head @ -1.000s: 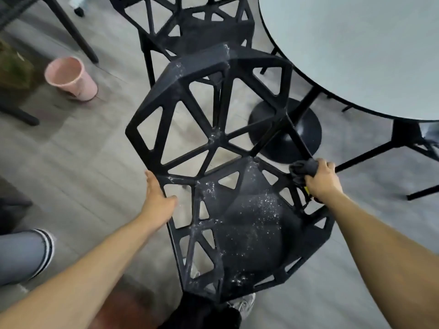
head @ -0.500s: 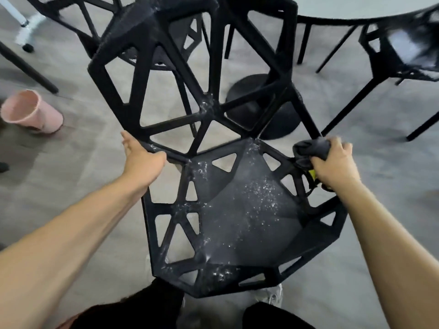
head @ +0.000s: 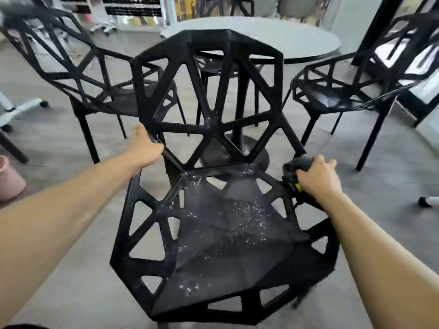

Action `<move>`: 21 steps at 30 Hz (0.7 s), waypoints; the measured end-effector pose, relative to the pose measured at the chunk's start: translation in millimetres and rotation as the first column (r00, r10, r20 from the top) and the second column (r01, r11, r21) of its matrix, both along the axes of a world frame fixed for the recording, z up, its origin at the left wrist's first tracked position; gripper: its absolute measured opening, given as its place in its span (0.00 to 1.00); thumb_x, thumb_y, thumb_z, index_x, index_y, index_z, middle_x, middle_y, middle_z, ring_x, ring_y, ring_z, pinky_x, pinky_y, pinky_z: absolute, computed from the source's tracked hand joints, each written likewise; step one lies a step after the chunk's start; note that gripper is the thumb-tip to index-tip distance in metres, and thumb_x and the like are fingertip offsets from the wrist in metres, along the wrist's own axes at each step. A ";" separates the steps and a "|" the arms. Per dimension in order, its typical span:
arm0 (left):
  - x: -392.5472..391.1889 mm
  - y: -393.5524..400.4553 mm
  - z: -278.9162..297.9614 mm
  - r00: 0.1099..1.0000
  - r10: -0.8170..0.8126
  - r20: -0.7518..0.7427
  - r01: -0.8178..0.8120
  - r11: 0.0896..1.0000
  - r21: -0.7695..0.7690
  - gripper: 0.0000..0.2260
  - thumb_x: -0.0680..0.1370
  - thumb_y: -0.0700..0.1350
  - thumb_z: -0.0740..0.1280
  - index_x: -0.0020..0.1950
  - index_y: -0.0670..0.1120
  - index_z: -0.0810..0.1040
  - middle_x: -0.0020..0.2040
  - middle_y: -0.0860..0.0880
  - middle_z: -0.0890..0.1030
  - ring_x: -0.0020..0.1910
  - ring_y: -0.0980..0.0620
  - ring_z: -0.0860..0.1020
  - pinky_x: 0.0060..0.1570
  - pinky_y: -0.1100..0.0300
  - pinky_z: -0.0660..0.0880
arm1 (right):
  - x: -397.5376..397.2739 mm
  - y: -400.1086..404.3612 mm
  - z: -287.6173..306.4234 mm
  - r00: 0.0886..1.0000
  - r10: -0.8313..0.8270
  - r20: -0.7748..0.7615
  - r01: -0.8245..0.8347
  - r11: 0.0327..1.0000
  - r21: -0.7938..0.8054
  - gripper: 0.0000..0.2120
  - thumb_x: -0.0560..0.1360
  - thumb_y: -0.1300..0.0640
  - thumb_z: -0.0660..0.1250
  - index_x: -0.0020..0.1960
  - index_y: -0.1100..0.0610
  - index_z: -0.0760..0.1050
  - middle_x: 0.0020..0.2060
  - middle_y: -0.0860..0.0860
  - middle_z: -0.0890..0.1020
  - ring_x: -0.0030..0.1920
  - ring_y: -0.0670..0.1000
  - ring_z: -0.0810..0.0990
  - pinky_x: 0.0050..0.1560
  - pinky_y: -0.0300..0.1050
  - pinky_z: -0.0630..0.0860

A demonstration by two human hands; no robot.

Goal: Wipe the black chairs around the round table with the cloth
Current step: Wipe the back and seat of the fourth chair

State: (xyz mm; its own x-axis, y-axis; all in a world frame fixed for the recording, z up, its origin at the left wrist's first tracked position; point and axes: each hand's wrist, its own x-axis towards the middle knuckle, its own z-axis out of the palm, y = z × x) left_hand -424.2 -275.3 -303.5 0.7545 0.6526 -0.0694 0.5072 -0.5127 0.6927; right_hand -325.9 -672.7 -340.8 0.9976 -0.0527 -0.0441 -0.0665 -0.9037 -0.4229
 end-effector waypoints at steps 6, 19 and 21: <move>-78.6 -27.3 -24.4 0.997 -0.007 -0.081 0.017 0.992 0.122 0.33 0.80 0.42 0.63 0.80 0.39 0.49 0.76 0.35 0.64 0.71 0.35 0.68 0.69 0.41 0.68 | -87.6 -11.7 -1.6 0.996 -0.092 0.010 0.092 0.996 -0.015 0.24 0.77 0.49 0.66 0.66 0.61 0.64 0.63 0.62 0.66 0.57 0.69 0.75 0.48 0.56 0.73; -143.5 -50.0 -7.2 0.992 0.027 -0.121 -0.026 1.000 0.007 0.33 0.78 0.49 0.64 0.80 0.46 0.55 0.78 0.41 0.61 0.74 0.38 0.65 0.71 0.40 0.65 | -189.5 -30.1 16.0 0.970 -0.188 -0.152 0.196 0.980 0.034 0.21 0.78 0.51 0.64 0.65 0.61 0.64 0.61 0.61 0.66 0.46 0.65 0.75 0.44 0.54 0.73; -143.3 -51.9 -9.5 0.991 0.007 -0.134 -0.010 1.000 -0.016 0.34 0.78 0.48 0.64 0.81 0.46 0.54 0.78 0.41 0.61 0.75 0.39 0.63 0.72 0.41 0.64 | -197.3 -36.4 17.9 0.965 -0.208 -0.160 0.215 0.976 0.023 0.21 0.78 0.51 0.64 0.65 0.61 0.64 0.61 0.61 0.66 0.44 0.64 0.74 0.44 0.55 0.73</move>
State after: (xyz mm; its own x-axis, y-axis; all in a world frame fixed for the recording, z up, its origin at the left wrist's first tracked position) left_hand -567.4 -327.1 -313.0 0.7321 0.6569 -0.1803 0.6001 -0.4969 0.6268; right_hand -523.2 -709.1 -322.9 0.9447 -0.2568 -0.2041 -0.3220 -0.8449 -0.4272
